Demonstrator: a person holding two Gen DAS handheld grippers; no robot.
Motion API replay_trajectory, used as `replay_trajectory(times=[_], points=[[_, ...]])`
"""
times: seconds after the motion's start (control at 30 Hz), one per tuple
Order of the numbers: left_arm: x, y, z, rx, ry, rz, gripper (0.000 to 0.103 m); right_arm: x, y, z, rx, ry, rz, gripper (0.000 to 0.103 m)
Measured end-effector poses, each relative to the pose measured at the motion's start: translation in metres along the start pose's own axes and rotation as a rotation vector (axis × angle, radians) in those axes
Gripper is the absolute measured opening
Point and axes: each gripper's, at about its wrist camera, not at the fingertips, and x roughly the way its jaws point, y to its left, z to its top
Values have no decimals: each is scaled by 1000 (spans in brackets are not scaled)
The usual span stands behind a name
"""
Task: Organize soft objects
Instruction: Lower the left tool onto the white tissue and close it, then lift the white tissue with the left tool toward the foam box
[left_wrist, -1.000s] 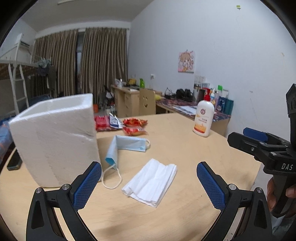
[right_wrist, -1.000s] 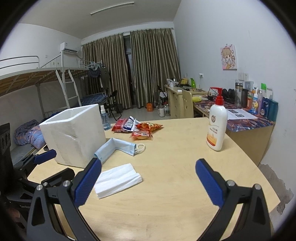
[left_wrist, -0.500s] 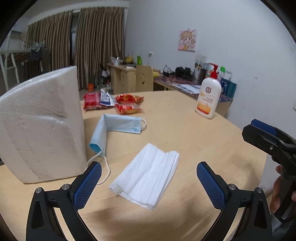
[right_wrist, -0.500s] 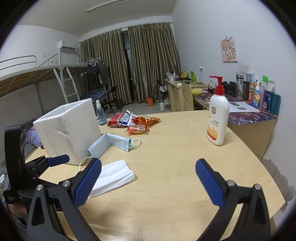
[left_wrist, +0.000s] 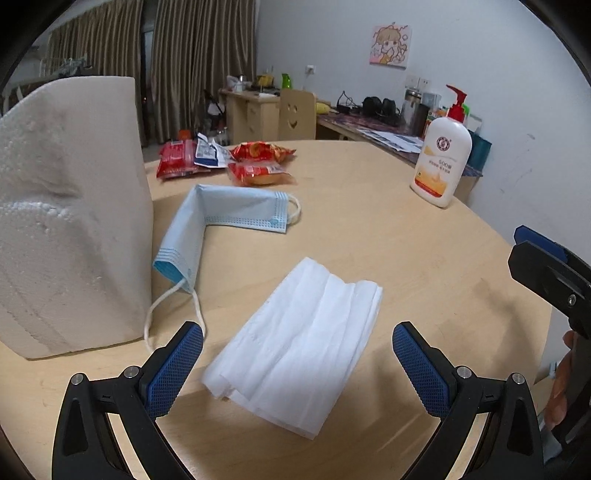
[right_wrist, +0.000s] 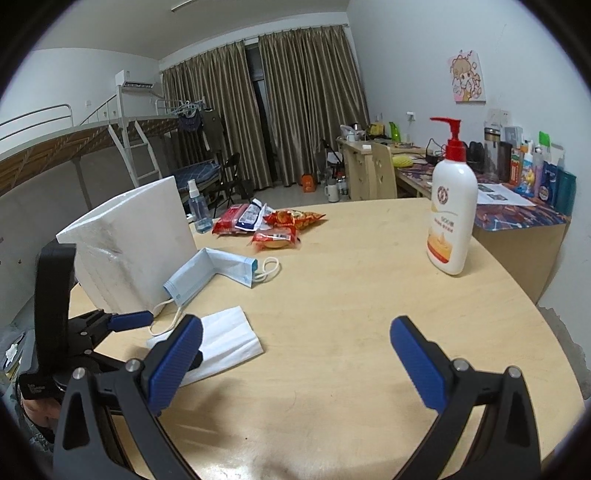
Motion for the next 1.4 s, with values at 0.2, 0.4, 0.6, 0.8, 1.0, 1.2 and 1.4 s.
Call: replay_trajectory(times=[0.2, 0.4, 0.6, 0.8, 1.0, 1.2, 1.4], points=[[12, -6, 0, 13, 39, 12, 91, 4, -3, 2, -4, 9, 17, 103], [27, -7, 1, 9, 106, 0, 81, 9, -7, 2, -4, 23, 26, 103], [31, -8, 1, 22, 120, 17, 68, 15, -12, 1, 10, 33, 33, 103], [30, -12, 1, 48, 112, 53, 28, 17, -14, 1, 9, 43, 26, 103], [29, -13, 0, 59, 109, 41, 7, 17, -17, 1, 16, 48, 18, 103], [22, -15, 0, 66, 84, 36, 7, 17, -14, 2, 13, 53, 24, 103], [2, -6, 0, 42, 42, 41, 7, 19, -3, 8, -10, 54, 38, 103]])
